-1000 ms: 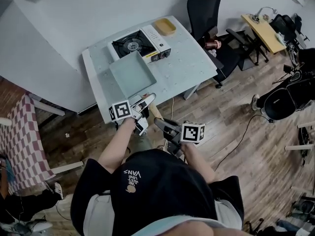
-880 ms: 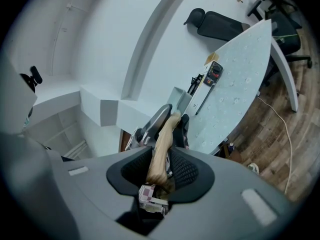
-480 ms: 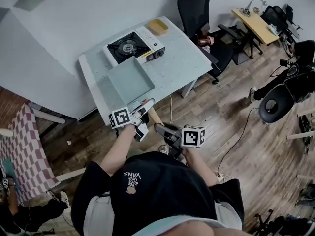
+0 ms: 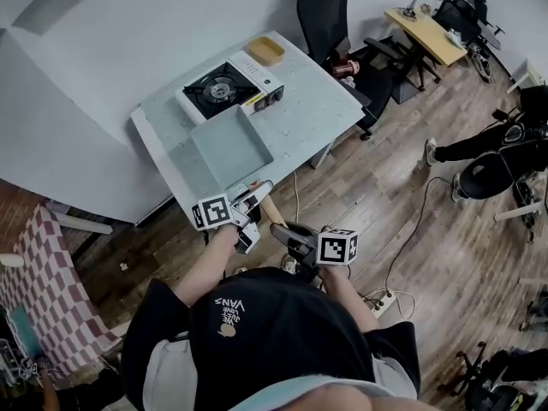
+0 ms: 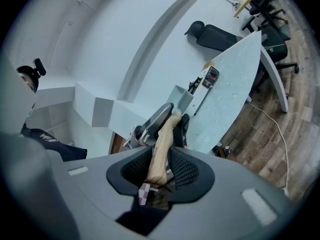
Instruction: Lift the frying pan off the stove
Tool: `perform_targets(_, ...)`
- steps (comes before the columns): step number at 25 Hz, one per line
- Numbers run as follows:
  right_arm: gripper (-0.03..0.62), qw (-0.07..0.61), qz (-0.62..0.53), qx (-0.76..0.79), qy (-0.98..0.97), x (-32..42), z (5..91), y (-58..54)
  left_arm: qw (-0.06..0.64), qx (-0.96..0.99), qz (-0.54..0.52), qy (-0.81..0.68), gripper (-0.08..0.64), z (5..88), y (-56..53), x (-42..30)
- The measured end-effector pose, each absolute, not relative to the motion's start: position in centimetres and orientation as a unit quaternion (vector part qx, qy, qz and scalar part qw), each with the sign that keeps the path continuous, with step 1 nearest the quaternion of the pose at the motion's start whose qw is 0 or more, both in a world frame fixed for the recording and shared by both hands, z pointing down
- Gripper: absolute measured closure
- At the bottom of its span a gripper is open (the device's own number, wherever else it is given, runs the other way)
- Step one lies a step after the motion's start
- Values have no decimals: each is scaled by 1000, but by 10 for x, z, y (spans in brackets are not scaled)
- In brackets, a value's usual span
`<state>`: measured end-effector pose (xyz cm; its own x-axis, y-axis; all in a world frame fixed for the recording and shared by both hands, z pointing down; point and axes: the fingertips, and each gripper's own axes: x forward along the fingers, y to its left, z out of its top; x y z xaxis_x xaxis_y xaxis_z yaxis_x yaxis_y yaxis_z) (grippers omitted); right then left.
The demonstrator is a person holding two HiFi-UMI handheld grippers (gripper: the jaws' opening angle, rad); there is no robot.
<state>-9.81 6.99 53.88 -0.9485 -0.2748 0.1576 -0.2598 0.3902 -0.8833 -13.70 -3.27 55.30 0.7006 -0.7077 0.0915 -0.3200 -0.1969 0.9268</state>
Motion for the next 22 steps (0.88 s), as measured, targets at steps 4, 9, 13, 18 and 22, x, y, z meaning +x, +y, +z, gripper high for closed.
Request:
perform_targets(4, 472, 11, -524, -173, 834, -108, 540, 82, 537, 759, -173, -326, 343, 554, -21, -144)
perform_targets(9, 472, 20, -523, -191, 830, -121, 539, 92, 539, 766, -164, -311, 344, 553, -13, -152)
perform_targets(13, 472, 28, -523, -206, 827, -132, 539, 104, 541, 770, -157, -299, 342, 553, -3, -160)
perform_targets(18, 472, 35, -523, -222, 822, -145, 541, 121, 545, 775, -147, -284, 342, 556, 14, -168)
perform_targets(22, 472, 38, -523, -229, 820, -155, 544, 136, 547, 777, -141, -277, 342, 559, 28, -175)
